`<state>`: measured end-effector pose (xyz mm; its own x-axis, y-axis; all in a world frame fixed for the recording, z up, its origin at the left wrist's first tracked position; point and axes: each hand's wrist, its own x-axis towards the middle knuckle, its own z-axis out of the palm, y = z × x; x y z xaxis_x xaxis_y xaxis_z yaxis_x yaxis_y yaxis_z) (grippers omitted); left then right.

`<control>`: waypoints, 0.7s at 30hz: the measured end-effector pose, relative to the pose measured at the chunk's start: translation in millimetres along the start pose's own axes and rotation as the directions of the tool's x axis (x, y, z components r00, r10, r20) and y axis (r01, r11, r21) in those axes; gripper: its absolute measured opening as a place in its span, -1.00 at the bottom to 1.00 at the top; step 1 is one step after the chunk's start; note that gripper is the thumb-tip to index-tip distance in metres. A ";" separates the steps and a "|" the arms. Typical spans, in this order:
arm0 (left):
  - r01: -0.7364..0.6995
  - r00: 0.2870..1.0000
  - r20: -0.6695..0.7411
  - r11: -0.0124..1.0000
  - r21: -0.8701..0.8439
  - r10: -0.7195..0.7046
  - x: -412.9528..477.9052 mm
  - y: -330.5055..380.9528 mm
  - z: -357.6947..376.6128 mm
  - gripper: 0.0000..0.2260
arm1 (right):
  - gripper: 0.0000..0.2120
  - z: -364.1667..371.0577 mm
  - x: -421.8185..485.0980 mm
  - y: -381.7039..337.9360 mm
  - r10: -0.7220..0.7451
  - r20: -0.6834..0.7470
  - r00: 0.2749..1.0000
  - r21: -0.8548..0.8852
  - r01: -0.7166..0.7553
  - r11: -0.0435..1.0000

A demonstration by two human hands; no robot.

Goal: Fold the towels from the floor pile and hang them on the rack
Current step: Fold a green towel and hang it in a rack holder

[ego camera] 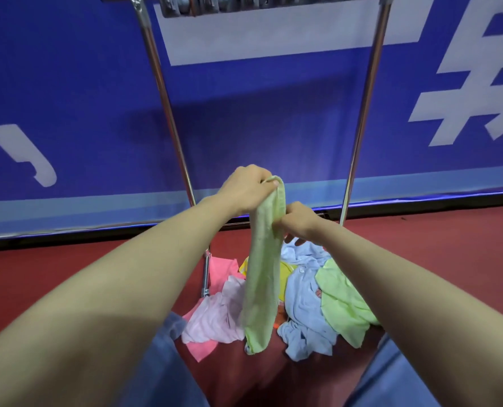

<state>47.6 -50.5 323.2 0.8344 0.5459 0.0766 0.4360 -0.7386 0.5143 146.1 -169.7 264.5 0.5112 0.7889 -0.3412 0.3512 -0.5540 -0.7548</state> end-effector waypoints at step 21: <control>0.429 0.896 -0.073 0.896 -0.112 -0.438 15.2 -79.5 -76.9 -0.72 | -0.92 -90.5 13.5 -18.6 0.234 -0.486 0.842 -0.128 -0.334 0.934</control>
<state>-0.3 47.0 349.2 0.5316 0.8417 -0.0945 0.7111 -0.3829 0.5897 217.5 -172.8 324.7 0.8937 0.4054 -0.1922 0.2578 -0.8146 -0.5195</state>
